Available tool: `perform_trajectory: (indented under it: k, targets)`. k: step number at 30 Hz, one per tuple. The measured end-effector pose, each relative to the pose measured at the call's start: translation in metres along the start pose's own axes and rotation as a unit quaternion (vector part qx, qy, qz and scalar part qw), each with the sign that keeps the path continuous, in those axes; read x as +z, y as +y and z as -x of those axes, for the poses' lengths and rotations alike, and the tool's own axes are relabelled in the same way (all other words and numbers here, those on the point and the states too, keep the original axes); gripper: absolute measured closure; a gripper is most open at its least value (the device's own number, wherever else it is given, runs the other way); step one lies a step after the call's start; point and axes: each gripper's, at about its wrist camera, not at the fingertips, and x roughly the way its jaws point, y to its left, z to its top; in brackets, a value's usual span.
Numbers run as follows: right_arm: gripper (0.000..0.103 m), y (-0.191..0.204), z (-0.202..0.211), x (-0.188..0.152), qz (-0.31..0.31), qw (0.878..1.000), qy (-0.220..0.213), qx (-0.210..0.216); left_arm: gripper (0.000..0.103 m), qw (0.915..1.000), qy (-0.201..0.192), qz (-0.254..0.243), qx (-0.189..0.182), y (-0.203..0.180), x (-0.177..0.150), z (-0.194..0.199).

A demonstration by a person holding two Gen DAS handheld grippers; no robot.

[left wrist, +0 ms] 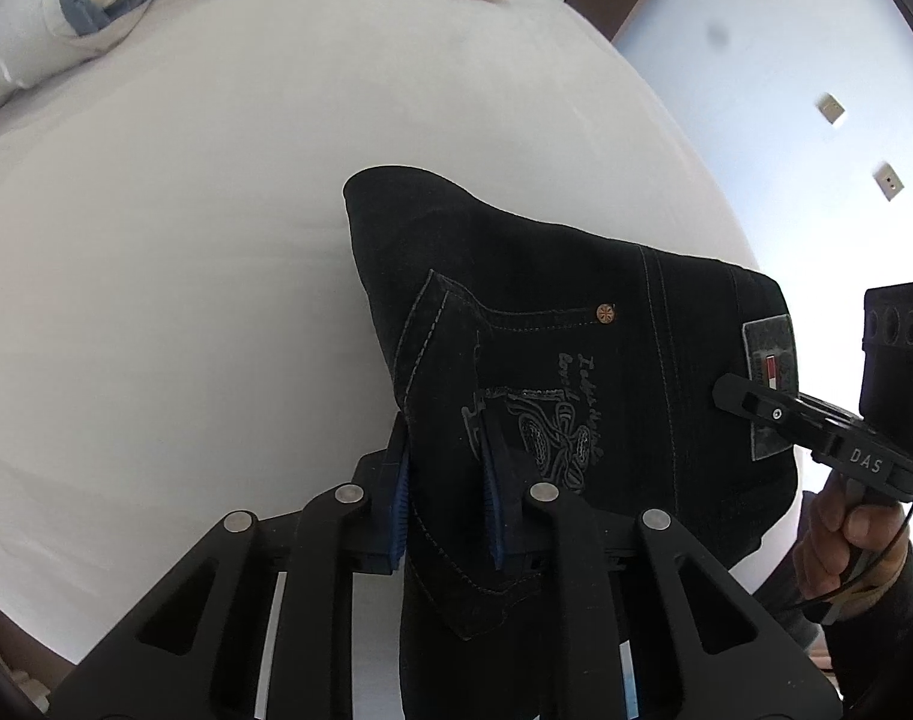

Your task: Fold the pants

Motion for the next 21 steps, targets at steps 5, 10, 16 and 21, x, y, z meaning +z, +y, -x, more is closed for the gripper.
perform_trajectory:
  k: [5,10,16,21]
  targets:
    - [0.086,-0.014,0.013,0.045,0.004,1.000,-0.020,0.000,0.085,0.9997,-0.022,-0.002,-0.006,-0.012,0.043,-0.004]
    - [0.086,-0.050,0.005,0.079,-0.019,1.000,-0.018,-0.013,0.085,0.9998,-0.016,-0.014,0.002,-0.028,0.078,-0.041]
    - [0.085,-0.106,-0.018,0.104,-0.051,0.998,-0.002,-0.031,0.085,0.9993,0.011,-0.031,0.020,-0.054,0.092,-0.103]
    - [0.076,-0.148,-0.045,0.099,-0.063,0.997,0.027,-0.039,0.081,0.9989,0.010,-0.029,0.036,-0.054,0.082,-0.119]
